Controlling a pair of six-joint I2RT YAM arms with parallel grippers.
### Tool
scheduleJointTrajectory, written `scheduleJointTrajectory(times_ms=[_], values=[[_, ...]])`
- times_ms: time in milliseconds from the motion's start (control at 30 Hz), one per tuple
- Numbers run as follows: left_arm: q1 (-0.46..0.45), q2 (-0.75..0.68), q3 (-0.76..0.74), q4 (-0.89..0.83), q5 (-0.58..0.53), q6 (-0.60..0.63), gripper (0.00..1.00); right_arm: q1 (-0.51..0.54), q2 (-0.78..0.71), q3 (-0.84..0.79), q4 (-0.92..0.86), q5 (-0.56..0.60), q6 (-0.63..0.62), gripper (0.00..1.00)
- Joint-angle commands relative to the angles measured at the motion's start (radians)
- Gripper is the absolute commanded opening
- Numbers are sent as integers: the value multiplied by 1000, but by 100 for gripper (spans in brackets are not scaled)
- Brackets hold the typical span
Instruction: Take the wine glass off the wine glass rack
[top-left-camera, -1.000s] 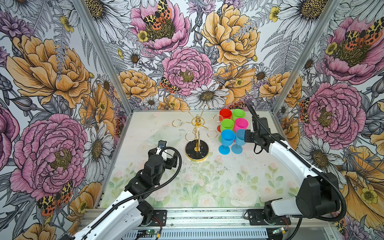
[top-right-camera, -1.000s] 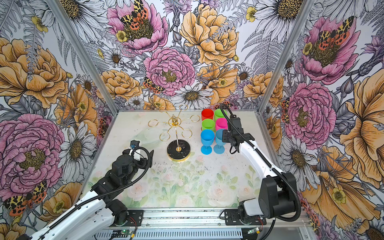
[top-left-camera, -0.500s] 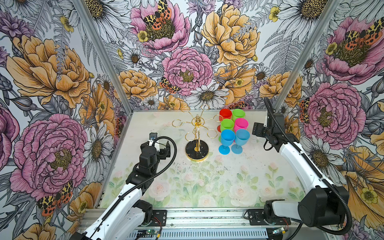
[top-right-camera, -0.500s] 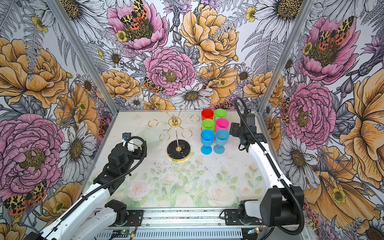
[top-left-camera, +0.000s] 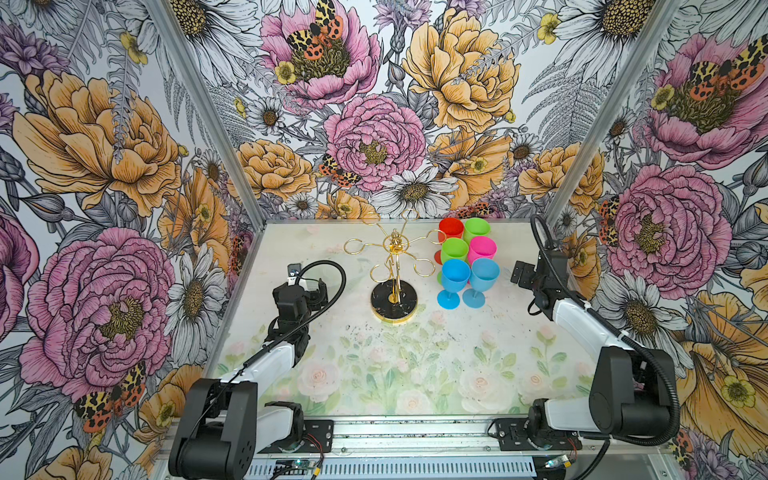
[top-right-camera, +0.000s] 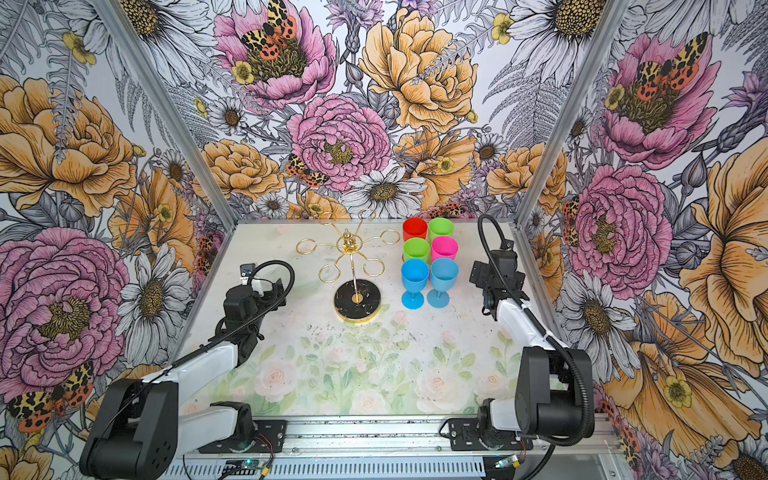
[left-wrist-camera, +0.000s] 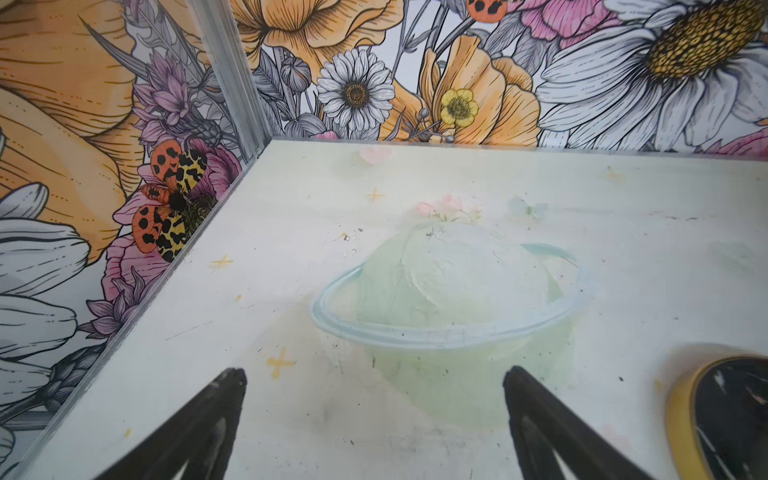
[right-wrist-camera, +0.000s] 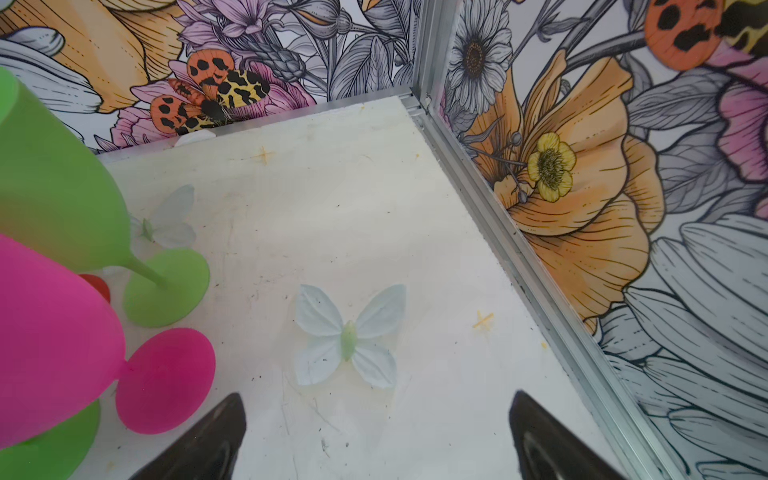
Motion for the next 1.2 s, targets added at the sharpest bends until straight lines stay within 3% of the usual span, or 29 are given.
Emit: scheduleJointTrajectory(times_ms=[0, 200, 433, 733, 1000, 1067, 1133, 1167], values=[[16, 55, -29, 220, 59, 16, 99, -4, 22, -79, 259, 6, -11, 99], [25, 135, -28, 348, 100, 66, 99, -4, 53, -235, 521, 18, -2, 99], [60, 309, -62, 585, 155, 39, 99, 9, 51, -318, 682, 34, -21, 100], [100, 297, -5, 454, 209, 2, 99, 67, 87, -382, 850, 65, -85, 99], [115, 299, -6, 459, 228, -12, 99, 76, 108, -328, 767, 58, -94, 99], [119, 299, -6, 458, 233, -16, 99, 74, 112, -343, 794, 34, -95, 100], [122, 300, -6, 459, 238, -19, 99, 70, 168, -408, 980, 33, -105, 99], [124, 301, -7, 461, 241, -19, 99, 72, 147, -408, 958, 49, -91, 99]])
